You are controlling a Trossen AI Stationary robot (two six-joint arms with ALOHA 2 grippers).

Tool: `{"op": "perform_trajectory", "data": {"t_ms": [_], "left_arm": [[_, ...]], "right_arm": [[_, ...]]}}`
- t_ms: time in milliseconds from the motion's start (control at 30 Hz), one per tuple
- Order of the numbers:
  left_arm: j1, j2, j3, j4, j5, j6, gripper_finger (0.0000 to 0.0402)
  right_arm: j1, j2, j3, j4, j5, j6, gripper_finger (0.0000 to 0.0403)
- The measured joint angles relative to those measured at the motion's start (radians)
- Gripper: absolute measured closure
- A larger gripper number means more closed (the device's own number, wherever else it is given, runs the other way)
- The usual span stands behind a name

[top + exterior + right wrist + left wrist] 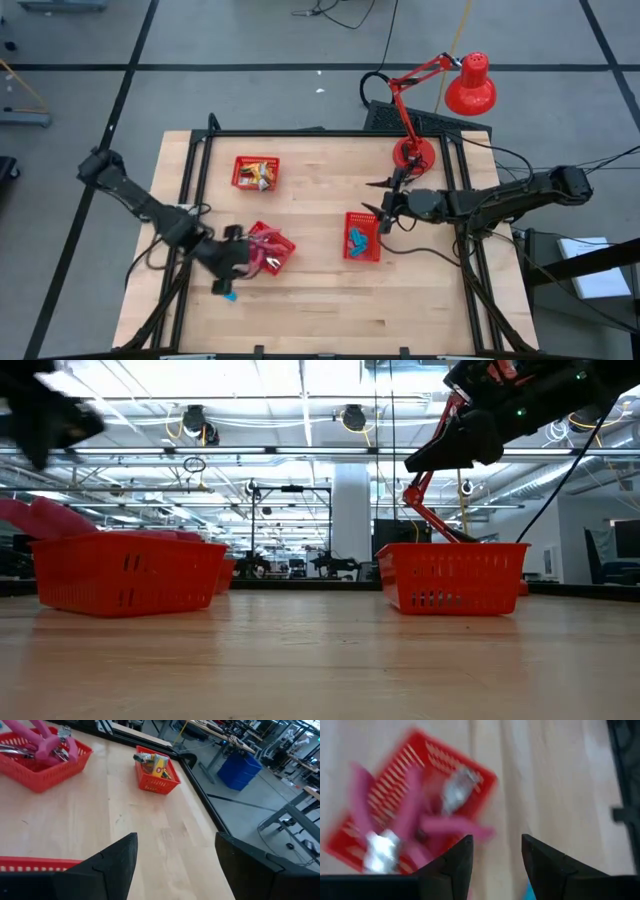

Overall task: Pick & Place School Supplies
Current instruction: Put the blue eraser into the bottom right red basket

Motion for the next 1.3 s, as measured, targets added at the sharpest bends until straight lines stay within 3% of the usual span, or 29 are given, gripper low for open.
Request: {"op": "perform_trajectory", "data": {"t_ms": [167,500,633,800,1133,1300], "left_arm": [[-0.173,-0.024,-0.051,-0.082,-0.001,-0.201,0.0233],[-0.429,0.036,-0.127,-0.036,-0.049,-0.441,0.0233],[-0.459,0.093,-0.147,0.045,-0.104,-0.445,0.0233],[-0.472,0.180,-0.156,0.097,-0.102,-0.442,0.0227],[-0.479,0.309,-0.156,0.149,-0.078,-0.450,0.0178],[-0.478,0.357,-0.151,0.152,-0.083,-0.471,0.0180]], "right_arm": [[0.009,0.000,0.000,0.000,0.000,0.042,0.0147],[0.028,0.000,0.000,-0.001,0.004,0.091,0.0147],[0.036,0.000,0.000,-0.001,0.006,0.099,0.0147],[0.051,0.000,0.000,-0.001,0.016,0.113,0.0147],[0.086,0.000,0.000,-0.003,0.057,0.114,0.0147],[0.087,0.000,0.000,-0.002,0.057,0.121,0.0147]]}}
